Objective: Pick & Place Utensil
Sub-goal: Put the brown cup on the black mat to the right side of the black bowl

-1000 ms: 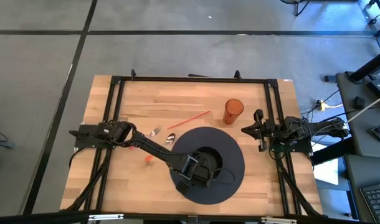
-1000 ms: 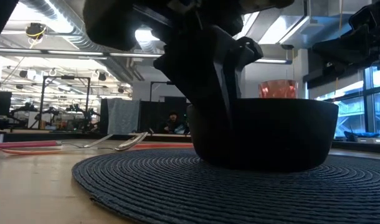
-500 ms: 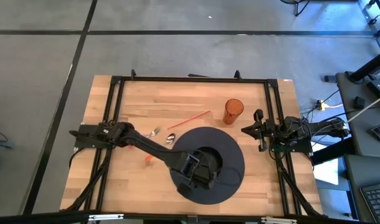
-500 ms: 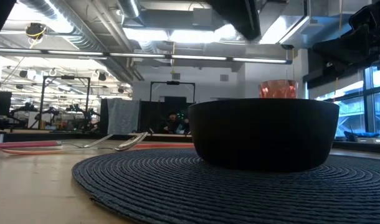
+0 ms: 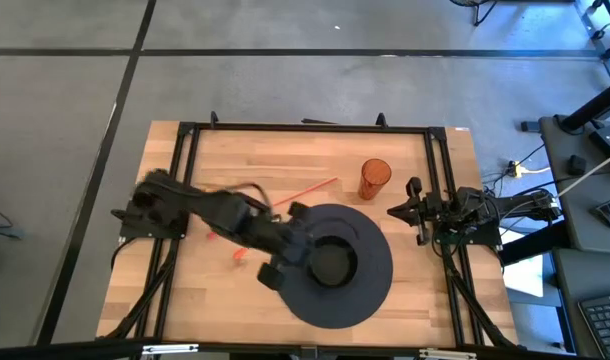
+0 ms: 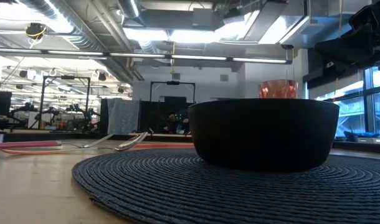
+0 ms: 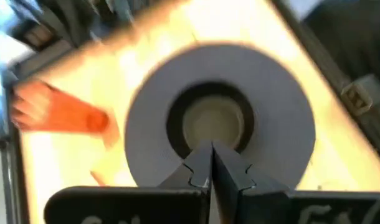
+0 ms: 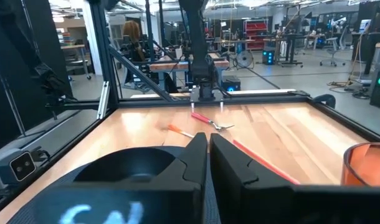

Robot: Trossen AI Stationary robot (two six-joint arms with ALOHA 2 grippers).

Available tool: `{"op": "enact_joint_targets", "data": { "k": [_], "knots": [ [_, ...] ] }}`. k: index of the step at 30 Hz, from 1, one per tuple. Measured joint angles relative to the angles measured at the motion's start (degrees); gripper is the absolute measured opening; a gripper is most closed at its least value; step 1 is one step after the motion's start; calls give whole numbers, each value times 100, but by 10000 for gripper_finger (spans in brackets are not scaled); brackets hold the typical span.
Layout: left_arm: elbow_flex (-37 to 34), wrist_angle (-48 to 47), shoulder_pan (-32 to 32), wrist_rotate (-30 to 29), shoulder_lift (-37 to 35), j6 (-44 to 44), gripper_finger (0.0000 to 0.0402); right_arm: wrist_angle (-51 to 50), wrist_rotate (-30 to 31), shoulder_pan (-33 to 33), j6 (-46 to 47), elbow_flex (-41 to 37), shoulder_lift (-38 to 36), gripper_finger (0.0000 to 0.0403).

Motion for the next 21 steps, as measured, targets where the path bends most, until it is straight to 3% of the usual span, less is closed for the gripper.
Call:
{"op": "enact_joint_targets", "data": {
  "k": [4,9,14,21],
  "knots": [
    [-1521,1307,151,72,-1168,176,2,-11,-104,0,8,0,0,22],
    [-4323,3345,482,74,-2888,134,2,-42,-260,0,18,2,0,22],
    [-6865,5430,643,-398,-4679,104,1,-56,-345,0,147,2,0,22],
    [-8875,6636,697,-664,-6952,-188,2,-51,-339,0,125,1,0,22]
  ]
}}
